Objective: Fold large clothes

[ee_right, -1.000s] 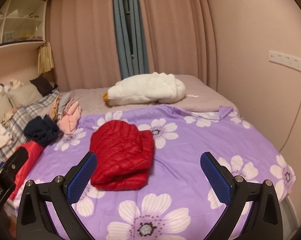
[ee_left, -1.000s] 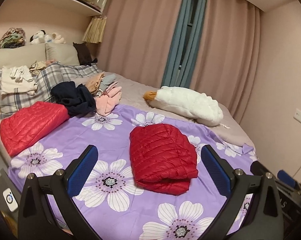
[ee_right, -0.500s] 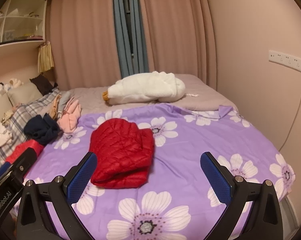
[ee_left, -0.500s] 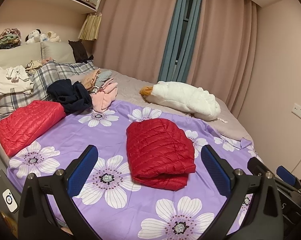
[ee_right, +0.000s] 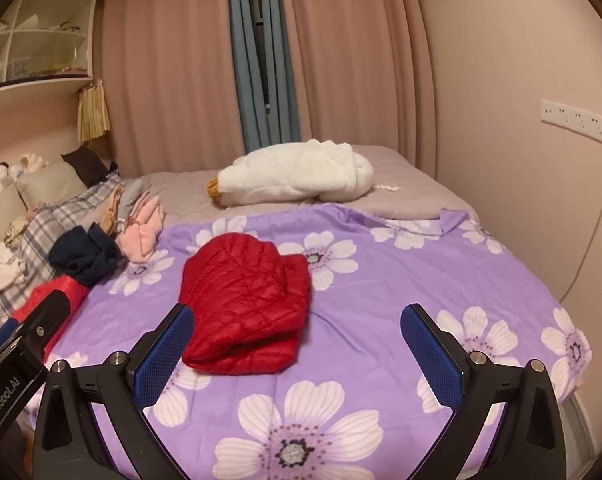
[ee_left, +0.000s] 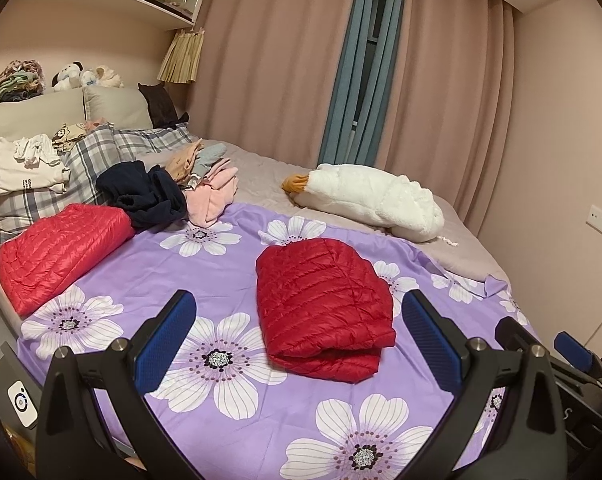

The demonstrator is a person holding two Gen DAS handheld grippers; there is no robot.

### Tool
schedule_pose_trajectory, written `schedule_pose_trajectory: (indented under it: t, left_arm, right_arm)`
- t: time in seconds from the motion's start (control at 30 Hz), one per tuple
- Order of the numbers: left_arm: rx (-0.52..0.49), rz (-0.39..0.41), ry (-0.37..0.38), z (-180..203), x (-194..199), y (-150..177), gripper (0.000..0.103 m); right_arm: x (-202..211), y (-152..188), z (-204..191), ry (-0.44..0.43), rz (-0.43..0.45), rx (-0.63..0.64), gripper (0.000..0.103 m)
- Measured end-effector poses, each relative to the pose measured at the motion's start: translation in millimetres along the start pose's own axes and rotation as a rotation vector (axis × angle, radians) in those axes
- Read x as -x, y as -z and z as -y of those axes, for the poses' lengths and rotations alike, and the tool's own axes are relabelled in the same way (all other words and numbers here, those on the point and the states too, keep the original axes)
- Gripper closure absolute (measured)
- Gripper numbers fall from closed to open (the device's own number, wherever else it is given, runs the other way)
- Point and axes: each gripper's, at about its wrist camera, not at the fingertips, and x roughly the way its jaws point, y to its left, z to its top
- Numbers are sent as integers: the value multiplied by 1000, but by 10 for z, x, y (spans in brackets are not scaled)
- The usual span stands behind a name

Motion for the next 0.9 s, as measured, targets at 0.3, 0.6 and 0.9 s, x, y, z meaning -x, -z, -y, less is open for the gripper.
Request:
schedule_pose_trajectory:
  t: [0.3, 0.6, 0.9]
  left_arm:
    - [6, 2, -8, -30, -30, 2, 0]
    - [14, -6, -21, -75, -91, 2, 0]
    - [25, 4, -42, -148, -79, -16, 0]
  right_arm:
    - [0, -2, -11, 6, 5, 3, 1]
    - [-37, -12, -41, 5, -3, 15, 1]
    - [-123, -19, -38, 10, -8, 23, 1]
